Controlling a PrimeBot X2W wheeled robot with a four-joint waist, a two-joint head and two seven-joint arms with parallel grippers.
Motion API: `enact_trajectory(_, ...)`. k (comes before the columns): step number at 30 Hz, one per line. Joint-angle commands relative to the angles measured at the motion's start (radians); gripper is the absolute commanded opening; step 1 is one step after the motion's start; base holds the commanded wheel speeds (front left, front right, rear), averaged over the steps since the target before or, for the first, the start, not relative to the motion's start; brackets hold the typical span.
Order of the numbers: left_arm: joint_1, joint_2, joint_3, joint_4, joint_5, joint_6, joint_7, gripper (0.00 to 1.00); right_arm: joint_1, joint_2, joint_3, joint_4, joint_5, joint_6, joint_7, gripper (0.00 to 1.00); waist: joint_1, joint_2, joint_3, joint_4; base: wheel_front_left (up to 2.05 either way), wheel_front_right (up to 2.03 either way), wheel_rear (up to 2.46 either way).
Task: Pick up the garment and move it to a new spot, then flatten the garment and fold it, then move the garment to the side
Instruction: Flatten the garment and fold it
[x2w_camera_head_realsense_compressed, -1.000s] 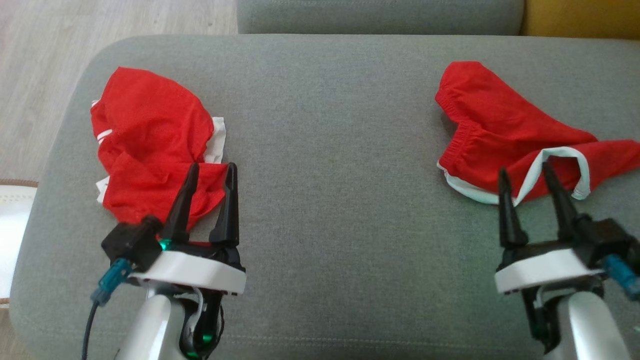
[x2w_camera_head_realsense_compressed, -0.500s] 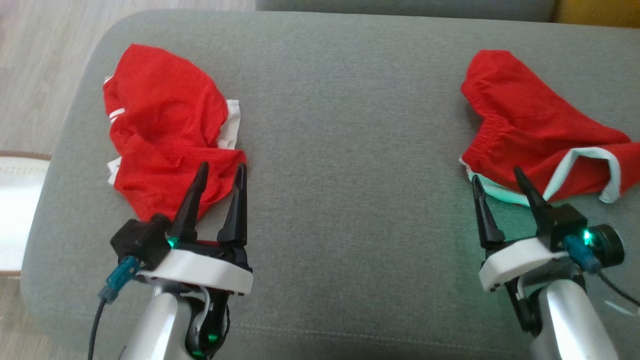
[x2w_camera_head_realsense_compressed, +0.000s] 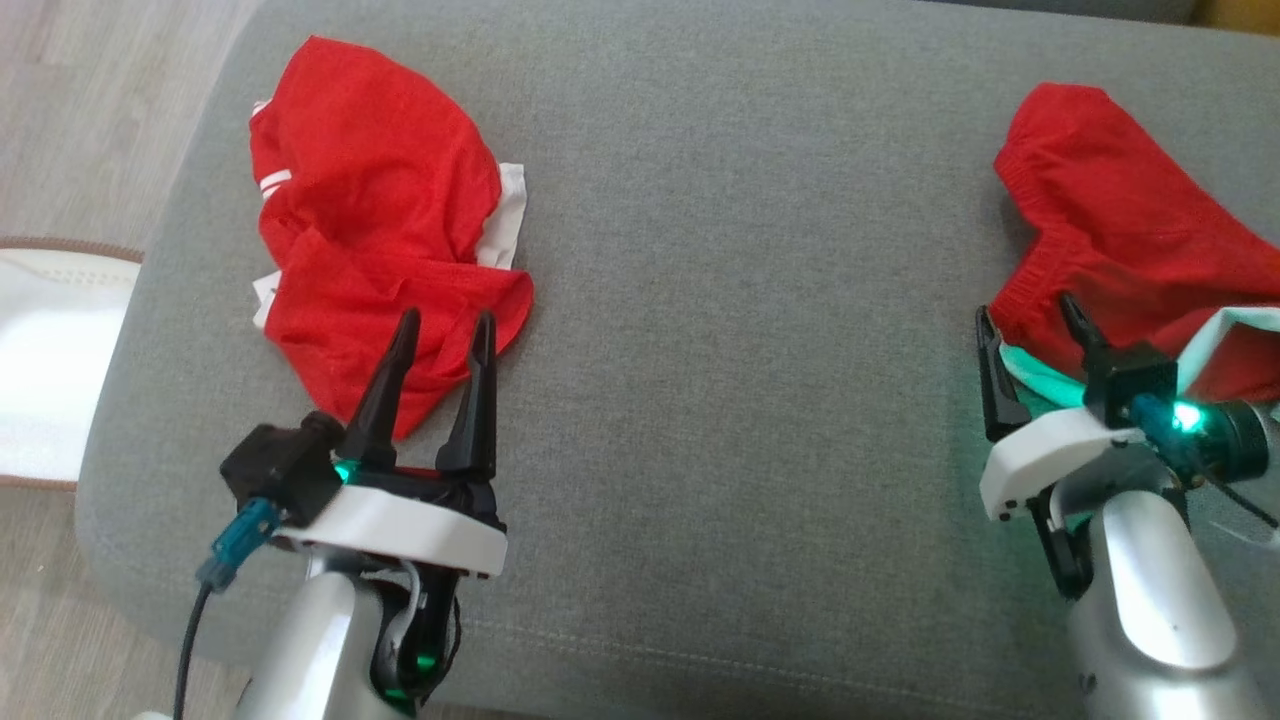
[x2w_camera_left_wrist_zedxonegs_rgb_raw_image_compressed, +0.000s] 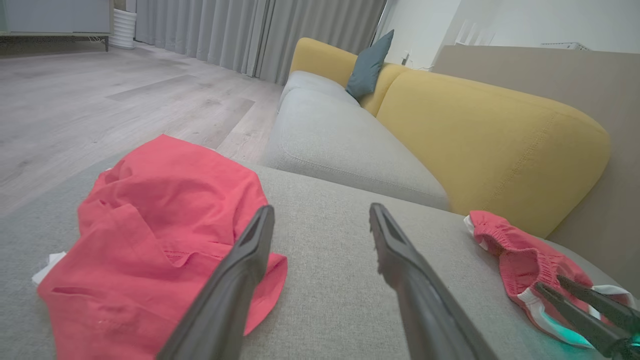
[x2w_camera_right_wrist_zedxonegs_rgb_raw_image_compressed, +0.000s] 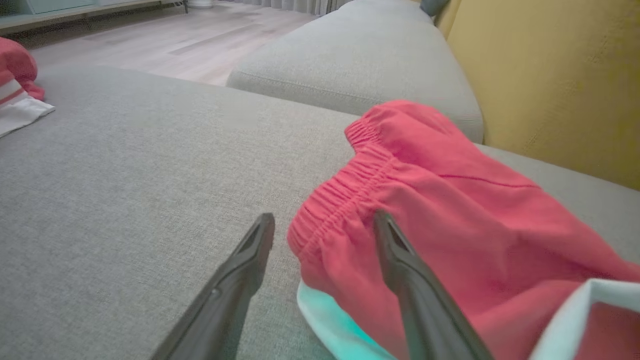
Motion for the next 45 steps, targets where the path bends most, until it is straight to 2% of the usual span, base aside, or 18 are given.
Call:
enact_trajectory(1,-0.044,0.006,0.028,-0.032,-0.004,-0.001,-0.008,1.00,-0.042,-0.005,0.016,-0.008,-0.004,0.004,-0.013,0.68,0.0000,0.0000,0.007,0.004,0.00,0.00,0.00)
enact_trajectory(2,-0.045,0.006,0.029,-0.032,-0.004,-0.002,-0.008,1.00,-0.050,-0.005,0.016,0.005,0.000,0.004,-0.017,0.26,0.0000,0.0000,0.010,0.005,0.00,0.00,0.00)
enact_trajectory(3,-0.046,0.006,0.030,-0.032,-0.003,-0.003,-0.008,1.00,-0.056,-0.005,0.019,0.015,0.006,0.004,-0.024,0.00,0.0000,0.0000,0.012,0.005,0.00,0.00,0.00)
enact_trajectory(11,-0.058,0.006,0.043,-0.024,0.007,-0.006,-0.008,1.00,-0.077,-0.005,0.155,0.058,0.125,0.004,-0.084,0.00,0.0000,0.0000,0.007,-0.011,0.00,0.00,0.00)
enact_trajectory(16,-0.052,0.006,0.038,-0.023,0.006,-0.003,-0.008,1.00,-0.065,-0.005,0.285,0.025,0.203,0.004,-0.101,0.00,0.0000,0.0000,-0.011,-0.026,0.00,0.00,0.00)
enact_trajectory(22,-0.042,0.006,0.034,-0.024,0.005,0.003,-0.008,1.00,-0.045,-0.005,0.371,-0.012,0.238,0.004,-0.074,0.00,0.0000,0.0000,-0.025,-0.043,0.00,0.00,0.00)
enact_trajectory(23,-0.040,0.006,0.034,-0.024,0.006,0.003,-0.008,1.00,-0.042,-0.005,0.373,-0.014,0.235,0.004,-0.067,0.13,0.0000,0.0000,-0.027,-0.046,0.00,0.00,0.00)
enact_trajectory(24,-0.039,0.006,0.033,-0.024,0.006,0.003,-0.008,1.00,-0.039,-0.005,0.366,-0.018,0.227,0.004,-0.065,1.00,0.0000,0.0000,-0.030,-0.050,0.00,0.00,0.00)
enact_trajectory(30,-0.031,0.006,0.030,-0.027,0.013,0.001,-0.008,1.00,-0.005,-0.005,0.305,-0.055,0.224,0.004,-0.060,1.00,0.0000,0.0000,-0.047,-0.080,0.00,0.00,0.00)
enact_trajectory(41,-0.012,0.006,0.019,-0.029,0.012,-0.001,-0.008,1.00,0.166,-0.005,0.060,-0.220,0.255,0.004,-0.093,1.00,0.0000,0.0000,-0.083,-0.162,0.00,0.00,0.00)
enact_trajectory(45,-0.013,0.006,0.009,-0.028,0.003,-0.003,-0.008,1.00,0.213,-0.004,0.015,-0.260,0.291,0.004,-0.103,1.00,0.0000,0.0000,-0.083,-0.188,0.00,0.00,0.00)
